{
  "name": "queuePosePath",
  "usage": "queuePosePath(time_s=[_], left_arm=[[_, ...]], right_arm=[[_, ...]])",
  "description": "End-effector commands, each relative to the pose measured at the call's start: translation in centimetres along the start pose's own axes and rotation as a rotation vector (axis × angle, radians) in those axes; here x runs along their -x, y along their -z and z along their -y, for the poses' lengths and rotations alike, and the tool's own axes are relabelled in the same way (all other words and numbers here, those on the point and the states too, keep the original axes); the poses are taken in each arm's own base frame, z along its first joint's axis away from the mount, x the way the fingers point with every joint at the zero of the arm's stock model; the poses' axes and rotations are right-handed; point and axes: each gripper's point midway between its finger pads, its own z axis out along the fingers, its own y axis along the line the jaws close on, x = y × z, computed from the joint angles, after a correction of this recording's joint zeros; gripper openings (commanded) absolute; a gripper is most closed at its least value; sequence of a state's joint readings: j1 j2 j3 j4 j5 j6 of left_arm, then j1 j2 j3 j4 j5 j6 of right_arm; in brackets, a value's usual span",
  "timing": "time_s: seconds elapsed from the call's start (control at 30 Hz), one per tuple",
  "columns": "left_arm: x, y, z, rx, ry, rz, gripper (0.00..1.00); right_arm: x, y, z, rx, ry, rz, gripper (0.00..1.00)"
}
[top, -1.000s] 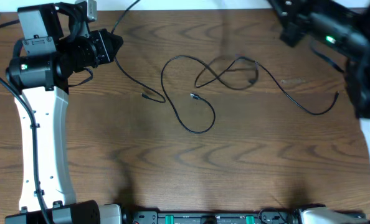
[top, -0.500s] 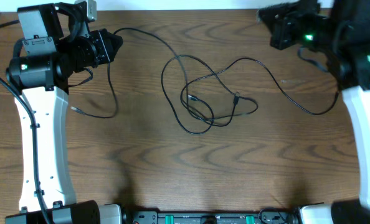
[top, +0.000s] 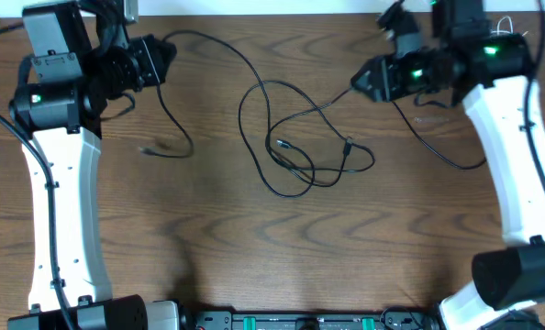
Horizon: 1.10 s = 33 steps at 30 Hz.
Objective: Untangle cables
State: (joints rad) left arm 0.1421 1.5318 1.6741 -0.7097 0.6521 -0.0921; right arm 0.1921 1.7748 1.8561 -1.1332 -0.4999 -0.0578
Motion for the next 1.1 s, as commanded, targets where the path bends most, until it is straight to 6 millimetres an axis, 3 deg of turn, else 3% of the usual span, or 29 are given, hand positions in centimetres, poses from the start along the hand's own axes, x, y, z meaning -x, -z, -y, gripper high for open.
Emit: queuePosePath(time_s=[0.0,0.1,0.23,0.5,0.63,0.87,1.07], left_arm=[[2.2,0.3,1.8,-0.097,0.004,0.078,0.07],[5.4,1.5,4.4,-0.212,-0.017,0.195,0.07],[7.5,2.6,5.7,-0.261,-0.009,0.275,0.07],[7.7,2.9,5.7,-0.25,-0.046,0.291,0.07],[7.4,2.7,5.4,-0.235,-0.057,0.282,0.07],[4.8,1.9,0.4,-0.012,0.096,0.194,0.07],[-0.2,2.3,-6.1,0.338,0.241,0.053,0.07]], right_arm=[[-1.4,-2.4,-0.7,0.036,0.132,-0.085,0.57],[-2.6,-4.3,-1.1,0.061,0.187,-0.149,0.6],[-3.0,-5.5,-1.3,0.074,0.215,-0.177,0.63],[-3.9,-6.5,-1.0,0.084,0.221,-0.219,0.65],[-5.0,-6.9,-1.9,0.104,0.248,-0.257,0.64],[-7.2,-9.3,-5.7,0.155,0.366,-0.317,0.61],[-10.3,-11.9,-7.1,0.184,0.375,-0.376,0.58]])
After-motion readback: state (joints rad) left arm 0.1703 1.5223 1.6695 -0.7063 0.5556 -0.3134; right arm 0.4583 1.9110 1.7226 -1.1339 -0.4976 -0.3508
